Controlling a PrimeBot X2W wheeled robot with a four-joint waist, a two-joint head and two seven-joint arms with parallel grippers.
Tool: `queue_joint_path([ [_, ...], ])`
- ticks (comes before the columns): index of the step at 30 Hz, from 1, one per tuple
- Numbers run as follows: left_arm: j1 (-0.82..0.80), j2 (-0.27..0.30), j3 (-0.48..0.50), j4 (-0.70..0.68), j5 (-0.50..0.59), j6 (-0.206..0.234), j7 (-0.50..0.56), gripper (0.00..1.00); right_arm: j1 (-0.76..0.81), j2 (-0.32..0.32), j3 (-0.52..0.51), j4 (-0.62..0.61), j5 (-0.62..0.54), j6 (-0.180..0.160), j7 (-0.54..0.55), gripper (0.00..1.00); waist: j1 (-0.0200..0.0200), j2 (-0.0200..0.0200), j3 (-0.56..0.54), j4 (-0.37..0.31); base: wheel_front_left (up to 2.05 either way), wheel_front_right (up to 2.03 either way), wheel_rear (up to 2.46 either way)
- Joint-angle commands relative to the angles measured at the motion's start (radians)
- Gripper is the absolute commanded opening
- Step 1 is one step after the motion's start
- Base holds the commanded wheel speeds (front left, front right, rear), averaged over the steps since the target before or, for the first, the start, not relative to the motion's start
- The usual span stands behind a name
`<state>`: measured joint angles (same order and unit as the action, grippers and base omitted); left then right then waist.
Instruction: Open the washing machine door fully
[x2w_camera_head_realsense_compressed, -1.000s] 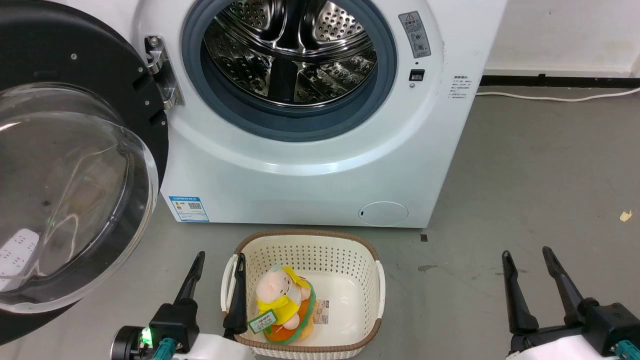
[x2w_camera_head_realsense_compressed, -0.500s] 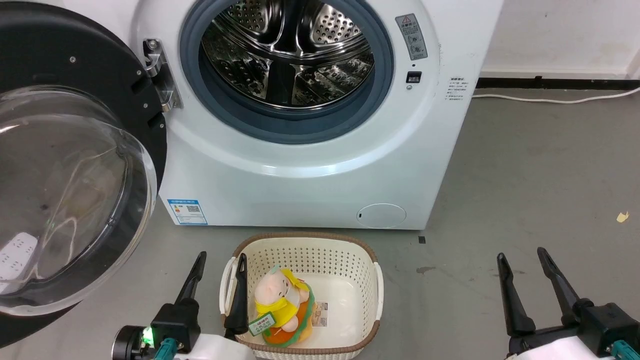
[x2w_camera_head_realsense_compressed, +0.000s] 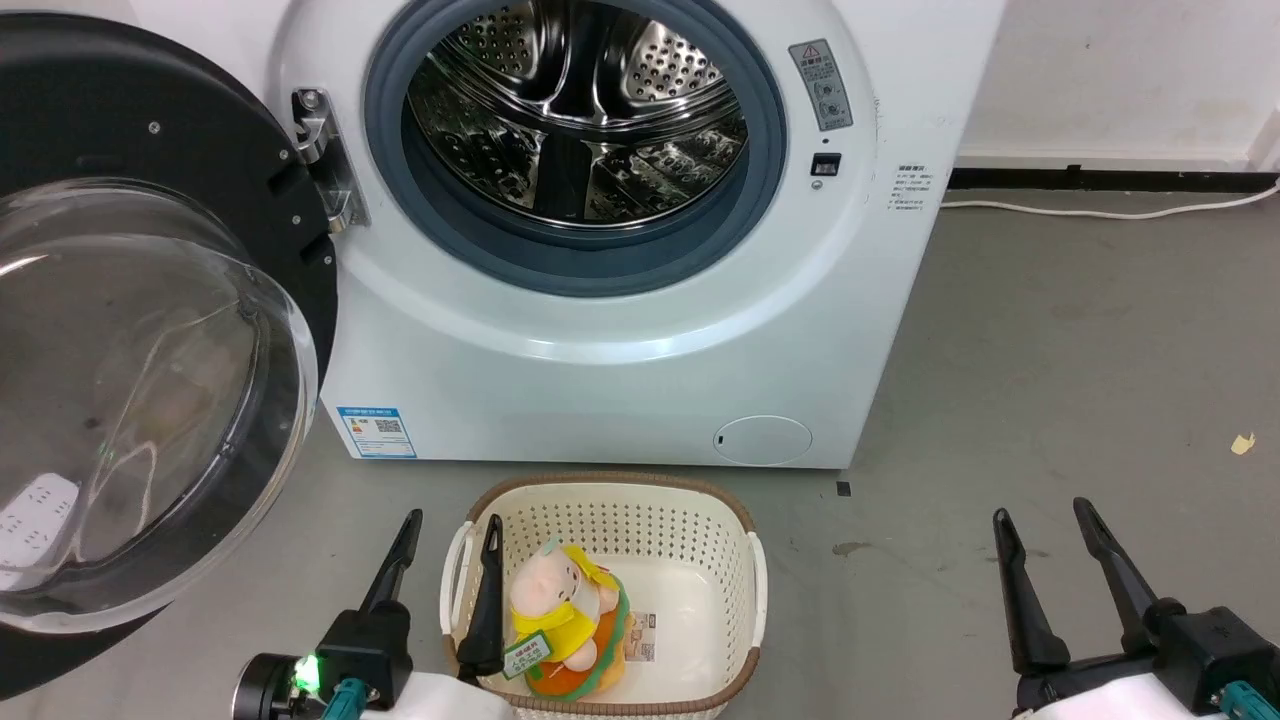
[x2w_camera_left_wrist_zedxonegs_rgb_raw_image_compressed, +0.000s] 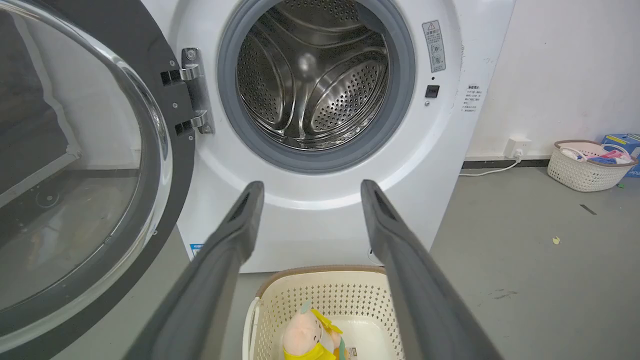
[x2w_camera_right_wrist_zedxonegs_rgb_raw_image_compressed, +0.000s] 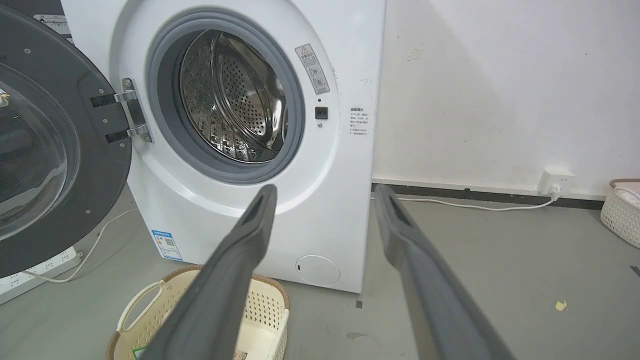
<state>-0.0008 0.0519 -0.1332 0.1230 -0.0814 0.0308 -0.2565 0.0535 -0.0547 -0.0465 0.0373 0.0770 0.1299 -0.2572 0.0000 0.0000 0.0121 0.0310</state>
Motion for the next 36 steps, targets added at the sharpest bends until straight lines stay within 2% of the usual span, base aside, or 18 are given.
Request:
queue_joint_path([
  [1, -0.002, 0.000, -0.001, 0.001, 0.004, 0.000, -0.005, 1.00, 0.012, 0.004, 0.001, 0.003, -0.005, 0.001, -0.005, 1.00, 0.0000, 0.0000, 0.000, 0.000, 0.00, 0.00, 0.00],
  [4, -0.003, -0.001, -0.001, 0.001, 0.003, -0.001, -0.005, 1.00, 0.013, 0.004, 0.002, 0.003, -0.004, 0.001, -0.005, 1.00, 0.0000, 0.0000, 0.000, 0.001, 0.00, 0.00, 0.00],
  [5, 0.000, 0.000, -0.003, 0.001, 0.000, -0.002, 0.000, 0.00, 0.000, 0.000, 0.001, 0.000, 0.000, 0.000, 0.000, 0.00, 0.0000, 0.0000, 0.000, 0.001, 0.00, 0.00, 0.00],
  [36, 0.000, -0.001, 0.024, -0.026, 0.018, -0.009, 0.057, 0.00, -0.012, 0.001, 0.010, -0.008, -0.016, 0.000, 0.056, 0.00, 0.0000, 0.0000, -0.003, -0.006, 0.00, 0.00, 0.00],
])
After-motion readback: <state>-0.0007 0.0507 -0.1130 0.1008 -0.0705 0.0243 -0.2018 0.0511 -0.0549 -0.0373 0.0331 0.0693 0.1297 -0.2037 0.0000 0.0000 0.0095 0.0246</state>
